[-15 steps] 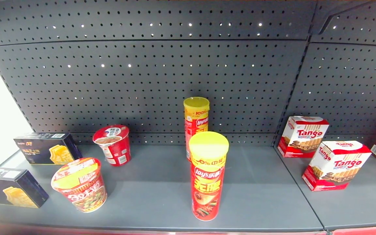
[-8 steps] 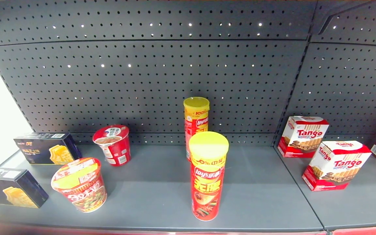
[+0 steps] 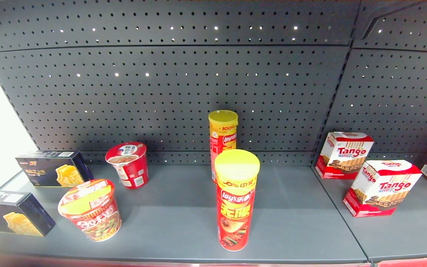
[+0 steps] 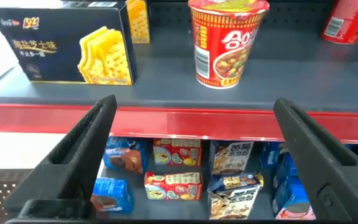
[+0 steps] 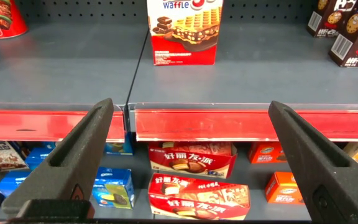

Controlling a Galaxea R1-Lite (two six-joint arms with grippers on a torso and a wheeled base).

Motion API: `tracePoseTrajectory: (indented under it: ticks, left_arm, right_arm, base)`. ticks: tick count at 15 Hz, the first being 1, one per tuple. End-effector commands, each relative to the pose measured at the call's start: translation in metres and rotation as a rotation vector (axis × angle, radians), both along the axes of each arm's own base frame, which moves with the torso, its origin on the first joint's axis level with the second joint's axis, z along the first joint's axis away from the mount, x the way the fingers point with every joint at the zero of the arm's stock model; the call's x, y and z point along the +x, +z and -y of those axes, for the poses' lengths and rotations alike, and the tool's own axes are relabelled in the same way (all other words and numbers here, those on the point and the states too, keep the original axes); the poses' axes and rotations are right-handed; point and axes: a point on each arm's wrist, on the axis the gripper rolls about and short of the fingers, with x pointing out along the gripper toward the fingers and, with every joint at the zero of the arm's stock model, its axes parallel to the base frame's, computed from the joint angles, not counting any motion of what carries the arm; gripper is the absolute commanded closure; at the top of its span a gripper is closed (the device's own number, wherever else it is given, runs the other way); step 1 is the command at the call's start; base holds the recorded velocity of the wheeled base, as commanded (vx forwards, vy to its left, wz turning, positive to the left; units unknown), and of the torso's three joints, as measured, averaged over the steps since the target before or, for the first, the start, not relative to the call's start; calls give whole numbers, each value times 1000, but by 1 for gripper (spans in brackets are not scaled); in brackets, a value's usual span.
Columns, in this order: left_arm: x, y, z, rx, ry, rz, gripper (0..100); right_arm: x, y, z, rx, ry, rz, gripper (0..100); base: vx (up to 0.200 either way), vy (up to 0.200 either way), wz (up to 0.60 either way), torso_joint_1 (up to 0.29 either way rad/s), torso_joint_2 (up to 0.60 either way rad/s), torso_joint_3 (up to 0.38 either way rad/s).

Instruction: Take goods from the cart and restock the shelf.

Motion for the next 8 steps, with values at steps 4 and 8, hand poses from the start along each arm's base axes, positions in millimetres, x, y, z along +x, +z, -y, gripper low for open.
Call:
tracePoseTrajectory:
  ticks: [4, 8]
  left_arm:
    - [0, 0, 0, -4, 3, -1, 0]
    - [0, 0, 0, -4, 3, -1, 0]
  right_arm:
    - [0, 0, 0, 0, 0, -2, 0]
    - [0, 0, 0, 0, 0, -2, 0]
  base:
    - [0, 0, 0, 0, 0, 0]
    - [0, 0, 0, 0, 0, 0]
